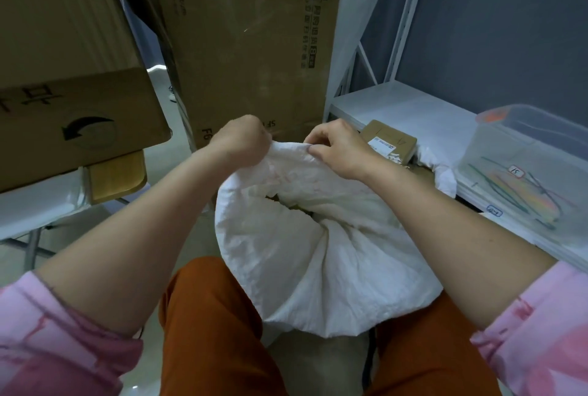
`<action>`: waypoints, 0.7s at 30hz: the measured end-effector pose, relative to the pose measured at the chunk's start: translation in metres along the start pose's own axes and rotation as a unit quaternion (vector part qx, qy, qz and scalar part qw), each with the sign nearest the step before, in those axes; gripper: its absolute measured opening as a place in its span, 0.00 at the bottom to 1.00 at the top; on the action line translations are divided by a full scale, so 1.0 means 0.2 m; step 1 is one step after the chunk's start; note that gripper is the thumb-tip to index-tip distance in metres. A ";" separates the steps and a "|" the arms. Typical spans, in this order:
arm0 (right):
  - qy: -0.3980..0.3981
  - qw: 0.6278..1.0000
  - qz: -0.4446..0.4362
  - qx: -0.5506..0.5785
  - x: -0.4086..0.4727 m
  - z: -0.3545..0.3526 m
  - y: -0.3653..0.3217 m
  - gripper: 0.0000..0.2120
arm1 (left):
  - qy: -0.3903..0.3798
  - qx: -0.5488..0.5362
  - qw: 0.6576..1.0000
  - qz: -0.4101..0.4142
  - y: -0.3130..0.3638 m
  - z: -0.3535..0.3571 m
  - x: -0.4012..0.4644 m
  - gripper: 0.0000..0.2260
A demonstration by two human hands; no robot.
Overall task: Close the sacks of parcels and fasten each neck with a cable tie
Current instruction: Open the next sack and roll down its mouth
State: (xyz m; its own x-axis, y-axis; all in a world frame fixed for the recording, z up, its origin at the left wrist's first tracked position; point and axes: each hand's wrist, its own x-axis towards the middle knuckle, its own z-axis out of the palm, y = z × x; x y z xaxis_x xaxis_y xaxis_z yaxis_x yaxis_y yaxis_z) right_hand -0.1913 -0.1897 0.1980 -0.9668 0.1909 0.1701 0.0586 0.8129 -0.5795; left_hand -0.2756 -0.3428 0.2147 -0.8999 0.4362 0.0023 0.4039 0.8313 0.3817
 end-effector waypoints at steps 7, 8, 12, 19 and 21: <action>-0.029 0.995 0.044 0.082 0.04 -0.01 -0.01 0.11 | -0.015 0.108 0.988 0.109 0.04 -0.04 -0.09 0.09; -0.026 0.995 0.049 0.081 0.04 -0.01 0.00 0.11 | -0.020 0.129 0.986 0.103 0.02 -0.04 -0.08 0.11; -0.016 0.997 0.067 0.036 0.06 0.01 0.00 0.13 | -0.050 0.206 0.975 0.066 -0.02 -0.02 -0.09 0.11; -0.037 0.996 0.069 0.052 0.07 0.05 -0.03 0.08 | 0.042 0.093 0.980 0.173 0.09 0.01 -0.14 0.16; -0.026 0.994 0.062 0.085 0.06 0.04 -0.03 0.04 | 0.069 0.112 0.978 0.162 0.09 0.02 -0.12 0.09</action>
State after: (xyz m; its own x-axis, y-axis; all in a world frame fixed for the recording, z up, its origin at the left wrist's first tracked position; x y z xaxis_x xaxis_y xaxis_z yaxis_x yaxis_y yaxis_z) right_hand -0.2055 -0.1971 0.1963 -0.9666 0.2514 0.0498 0.1395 0.6793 -0.7205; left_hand -0.2454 -0.3369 0.2179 -0.7258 0.6516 0.2206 0.6839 0.7181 0.1290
